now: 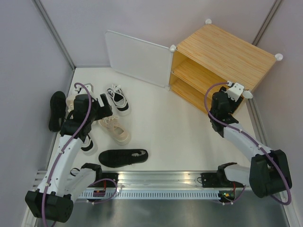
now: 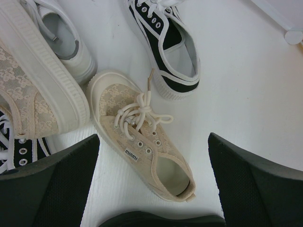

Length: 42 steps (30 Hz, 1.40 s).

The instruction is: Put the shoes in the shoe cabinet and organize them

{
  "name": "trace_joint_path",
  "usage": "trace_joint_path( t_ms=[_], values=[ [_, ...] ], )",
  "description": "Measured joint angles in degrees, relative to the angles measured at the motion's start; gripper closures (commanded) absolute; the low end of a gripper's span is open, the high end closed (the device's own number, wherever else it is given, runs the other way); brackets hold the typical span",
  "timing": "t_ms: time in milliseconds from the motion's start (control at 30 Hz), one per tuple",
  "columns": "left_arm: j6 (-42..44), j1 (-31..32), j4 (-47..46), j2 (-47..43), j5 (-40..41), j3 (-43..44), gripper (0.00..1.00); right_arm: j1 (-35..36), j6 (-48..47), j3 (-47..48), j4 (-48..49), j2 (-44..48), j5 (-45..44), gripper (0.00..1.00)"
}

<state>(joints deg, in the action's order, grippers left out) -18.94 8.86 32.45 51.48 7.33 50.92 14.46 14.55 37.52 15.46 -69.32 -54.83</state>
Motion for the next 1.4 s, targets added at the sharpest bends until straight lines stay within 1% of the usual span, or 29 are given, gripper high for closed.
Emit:
trace_joint_path(
  t_ms=[67, 100, 167, 200, 267, 400, 567, 833, 933, 967, 1033, 1067, 1133, 1167, 1233, 1400],
  values=[
    [0.00, 0.00, 0.00, 0.00, 0.00, 0.00, 0.02, -0.17, 0.50, 0.00, -1.31, 0.98, 1.07, 0.35],
    [0.00, 0.00, 0.00, 0.00, 0.00, 0.00, 0.02, -0.22, 0.70, 0.02, -2.08, 1.46, 1.46, 0.31],
    [0.00, 0.00, 0.00, 0.00, 0.00, 0.00, 0.02, -0.20, 1.11, 0.04, -3.85, 2.51, 2.45, 0.27],
    [0.00, 0.00, 0.00, 0.00, 0.00, 0.00, 0.02, -0.15, 1.42, 0.07, -4.79, 3.08, 3.10, 0.23],
    [0.00, 0.00, 0.00, 0.02, 0.00, 0.00, 0.02, -0.15, 2.12, 0.26, -6.62, 4.13, 4.52, 0.19],
    [0.00, 0.00, 0.00, 0.04, 0.00, 0.00, 0.02, -0.07, 3.34, 1.09, -9.60, 5.64, 6.32, 0.18],
    [0.00, 0.00, 0.00, 0.28, 0.00, 0.00, 0.02, -0.04, 4.24, 1.46, -11.30, 6.45, 6.56, 0.18],
    [0.00, 0.00, 0.00, 0.28, 0.00, 0.00, 0.02, 0.63, 6.45, 2.49, -15.74, 8.39, 6.97, 0.24],
    [0.00, 0.00, 0.00, 0.28, 0.00, 0.00, 0.02, 1.14, 8.09, 3.80, -18.99, 9.29, 6.93, 0.28],
    [0.00, 0.00, 0.00, 0.28, 0.00, 0.00, 0.02, 1.22, 8.74, 4.28, -19.98, 9.40, 6.93, 0.33],
    [0.00, 0.00, 0.00, 0.28, 0.00, 0.00, 0.02, 1.55, 10.05, 5.11, -21.90, 9.51, 6.91, 0.39],
    [0.00, 0.00, 0.00, 0.28, 0.00, 0.00, 0.02, 1.68, 10.82, 5.38, -22.86, 9.60, 6.91, 0.49],
    [0.00, 0.00, 0.00, 0.28, 0.02, 0.00, 0.02, 1.86, 11.78, 5.49, -24.24, 9.79, 6.95, 0.58],
    [0.00, 0.00, 0.00, 0.28, 0.00, 0.00, 0.02, 1.95, 12.41, 5.49, -24.74, 9.81, 6.97, 0.65],
    [0.00, 0.00, 0.00, 0.28, 0.02, 0.00, 0.02, 1.95, 13.11, 5.49, -25.66, 9.81, 6.75, 0.72],
    [0.00, 0.00, 0.00, 0.28, 0.02, 0.00, 0.02, 1.95, 14.10, 5.49, -25.70, 9.35, 6.45, 0.77]
  ],
)
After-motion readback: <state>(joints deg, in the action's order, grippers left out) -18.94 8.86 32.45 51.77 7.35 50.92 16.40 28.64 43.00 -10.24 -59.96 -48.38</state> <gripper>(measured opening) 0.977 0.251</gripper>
